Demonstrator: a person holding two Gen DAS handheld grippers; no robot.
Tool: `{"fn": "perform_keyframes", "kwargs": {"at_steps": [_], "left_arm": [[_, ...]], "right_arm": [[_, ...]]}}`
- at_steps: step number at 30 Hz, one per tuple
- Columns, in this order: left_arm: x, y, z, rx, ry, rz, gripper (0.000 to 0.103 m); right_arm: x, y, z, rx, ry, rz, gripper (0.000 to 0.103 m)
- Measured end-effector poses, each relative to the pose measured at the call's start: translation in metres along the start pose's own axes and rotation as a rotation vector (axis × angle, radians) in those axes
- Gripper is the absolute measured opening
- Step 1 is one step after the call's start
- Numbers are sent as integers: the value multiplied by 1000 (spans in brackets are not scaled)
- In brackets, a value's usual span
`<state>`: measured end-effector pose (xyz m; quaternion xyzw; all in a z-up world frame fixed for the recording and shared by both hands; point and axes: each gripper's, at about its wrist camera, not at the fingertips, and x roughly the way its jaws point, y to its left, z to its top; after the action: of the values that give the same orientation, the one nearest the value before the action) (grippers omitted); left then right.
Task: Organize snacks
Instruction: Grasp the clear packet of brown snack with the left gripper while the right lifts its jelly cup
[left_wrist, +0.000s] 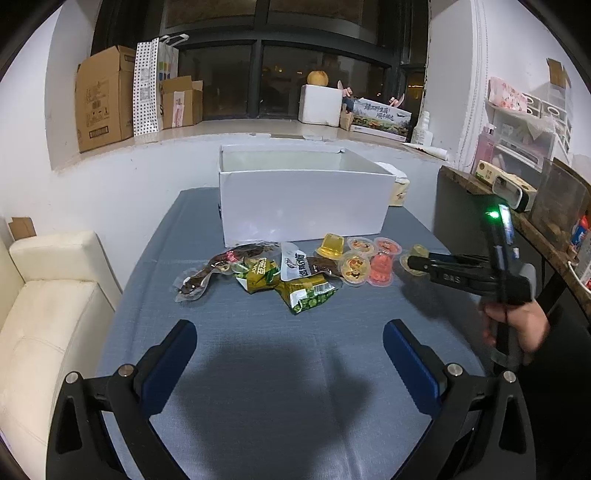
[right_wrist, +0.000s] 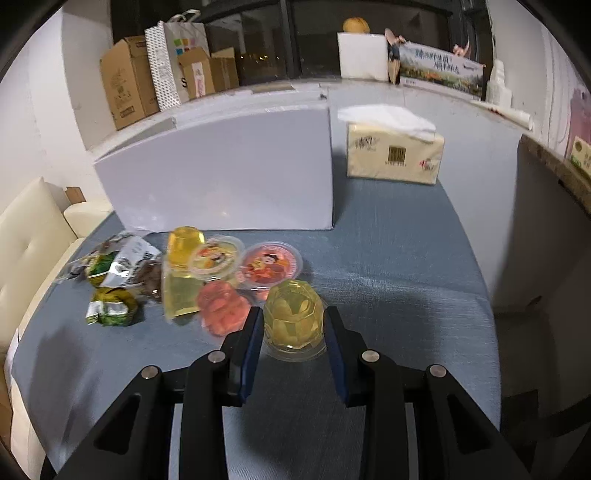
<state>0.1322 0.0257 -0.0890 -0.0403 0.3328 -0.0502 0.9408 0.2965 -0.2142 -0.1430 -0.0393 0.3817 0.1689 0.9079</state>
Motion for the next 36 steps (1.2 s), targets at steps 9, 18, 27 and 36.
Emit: {"fn": "perform_keyframes", "kwargs": {"at_steps": [9, 18, 27, 36], "left_arm": [[44, 36, 19, 2, 39, 28, 103], [102, 71, 41, 86, 106, 10, 103], [136, 98, 34, 158, 178, -15, 103], [160, 119, 36, 107, 228, 27, 37]], "right_arm": [[-61, 26, -14, 15, -85, 59, 36], [-89, 50, -24, 8, -109, 78, 36], [-93, 63, -21, -3, -108, 57, 36], [-85, 72, -19, -12, -82, 50, 36]]}}
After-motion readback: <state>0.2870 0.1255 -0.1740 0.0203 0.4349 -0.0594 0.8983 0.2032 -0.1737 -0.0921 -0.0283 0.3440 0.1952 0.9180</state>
